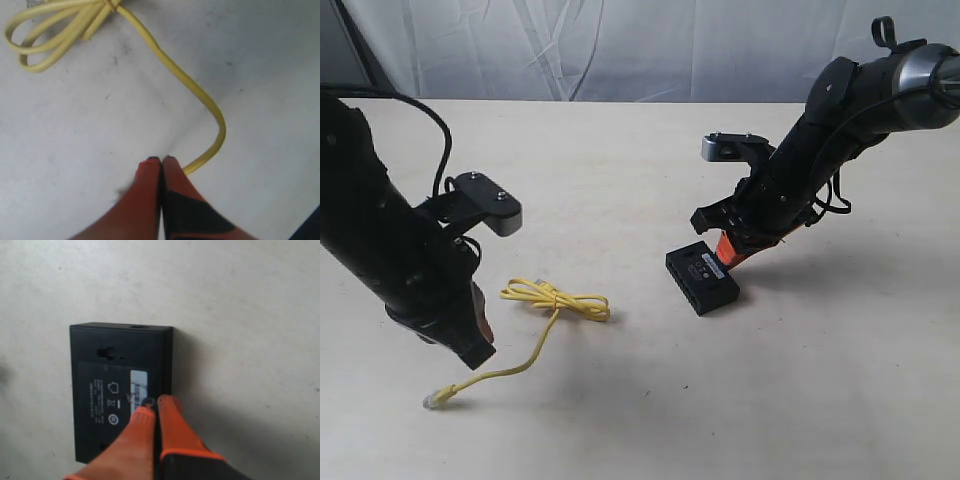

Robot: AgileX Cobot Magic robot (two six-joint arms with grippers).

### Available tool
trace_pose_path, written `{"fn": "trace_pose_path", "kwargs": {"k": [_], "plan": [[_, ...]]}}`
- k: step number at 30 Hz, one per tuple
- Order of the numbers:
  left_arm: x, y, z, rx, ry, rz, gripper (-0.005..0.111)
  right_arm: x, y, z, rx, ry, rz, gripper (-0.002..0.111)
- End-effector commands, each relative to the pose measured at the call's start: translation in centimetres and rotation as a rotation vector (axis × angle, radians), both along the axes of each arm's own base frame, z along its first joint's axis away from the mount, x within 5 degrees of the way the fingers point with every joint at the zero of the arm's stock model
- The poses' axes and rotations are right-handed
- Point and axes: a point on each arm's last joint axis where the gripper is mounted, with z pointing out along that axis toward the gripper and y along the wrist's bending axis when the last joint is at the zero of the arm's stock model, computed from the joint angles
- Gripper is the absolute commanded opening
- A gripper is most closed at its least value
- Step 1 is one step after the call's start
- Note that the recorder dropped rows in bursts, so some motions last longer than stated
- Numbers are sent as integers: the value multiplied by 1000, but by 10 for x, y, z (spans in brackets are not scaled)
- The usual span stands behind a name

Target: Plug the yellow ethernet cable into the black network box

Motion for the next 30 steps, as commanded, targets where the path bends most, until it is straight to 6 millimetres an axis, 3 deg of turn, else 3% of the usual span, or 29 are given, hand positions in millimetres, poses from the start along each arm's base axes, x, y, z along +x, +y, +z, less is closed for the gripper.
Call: {"fn": "trace_pose_path", "kwargs": {"k": [1, 10, 18, 21, 26, 30], "plan": [[-1, 0, 3, 12, 6, -16, 5, 0, -2, -1, -16, -6, 14, -1], [-10, 2, -18, 5, -27, -277, 34, 0, -2, -1, -16, -6, 14, -1], [-19, 4, -31, -36, -80, -427, 38, 0, -2, -1, -16, -6, 14, -1], [-14, 6, -34, -6, -158, -427, 32, 0, -2, -1, -16, -6, 14, -1], [-2, 9, -34, 65, -301, -470, 3, 0, -2, -1, -16, -6, 14, -1], [4, 10, -33, 101, -373, -501, 0, 0, -2, -1, -16, -6, 14, -1]]}}
